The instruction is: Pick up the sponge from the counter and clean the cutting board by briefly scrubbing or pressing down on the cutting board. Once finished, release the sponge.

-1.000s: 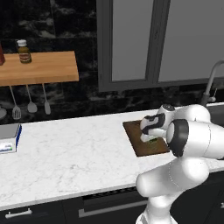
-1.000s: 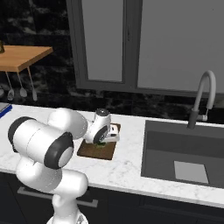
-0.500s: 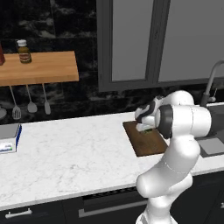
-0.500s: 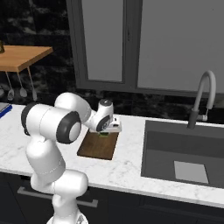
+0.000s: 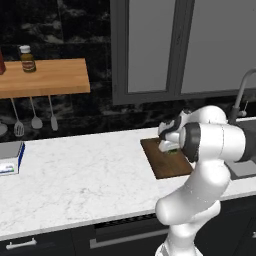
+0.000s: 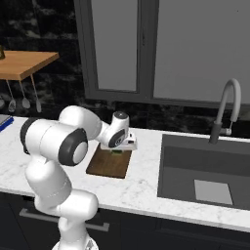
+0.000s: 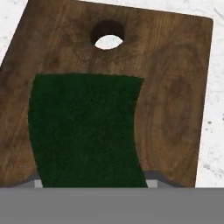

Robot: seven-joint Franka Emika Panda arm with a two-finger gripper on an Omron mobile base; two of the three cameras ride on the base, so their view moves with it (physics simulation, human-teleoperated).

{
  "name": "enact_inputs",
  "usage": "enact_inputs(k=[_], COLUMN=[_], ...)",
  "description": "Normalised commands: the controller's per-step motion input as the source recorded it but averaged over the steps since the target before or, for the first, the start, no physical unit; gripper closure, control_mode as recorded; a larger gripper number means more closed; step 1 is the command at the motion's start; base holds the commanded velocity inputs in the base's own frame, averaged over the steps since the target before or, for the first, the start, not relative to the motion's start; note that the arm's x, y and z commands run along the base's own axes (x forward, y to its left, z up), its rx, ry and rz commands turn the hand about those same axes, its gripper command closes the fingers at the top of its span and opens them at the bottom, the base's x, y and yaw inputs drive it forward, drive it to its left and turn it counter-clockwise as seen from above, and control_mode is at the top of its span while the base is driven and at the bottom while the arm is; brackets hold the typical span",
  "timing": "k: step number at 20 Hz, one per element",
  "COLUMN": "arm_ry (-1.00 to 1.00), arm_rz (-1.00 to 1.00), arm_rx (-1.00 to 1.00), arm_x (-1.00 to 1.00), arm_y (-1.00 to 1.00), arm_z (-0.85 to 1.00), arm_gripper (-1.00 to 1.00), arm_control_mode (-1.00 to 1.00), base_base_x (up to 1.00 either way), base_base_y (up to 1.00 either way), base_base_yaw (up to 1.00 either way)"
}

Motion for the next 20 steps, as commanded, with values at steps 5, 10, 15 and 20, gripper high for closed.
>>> enact_inputs(k=[5,10,15,20], arm_ry=[0.00,0.00,0.00,0.00], arm_rz=[0.00,0.00,0.00,0.00], arm_rx=[0.00,0.00,0.00,0.00], arm_x=[-0.98,-0.72,-0.48,-0.07], arm_y=[0.00,0.00,0.26,0.55], arm_z=[-0.06,0.01,0.15,0.73], arm_gripper=[1.00,1.00,1.00,1.00], arm_control_mode=[-1.00,-1.00,-1.00,-1.00], base_base_x=[0.00,0.00,0.00,0.00], base_base_y=[0.00,0.00,0.00,0.00], base_base_yaw=[0.00,0.00,0.00,0.00])
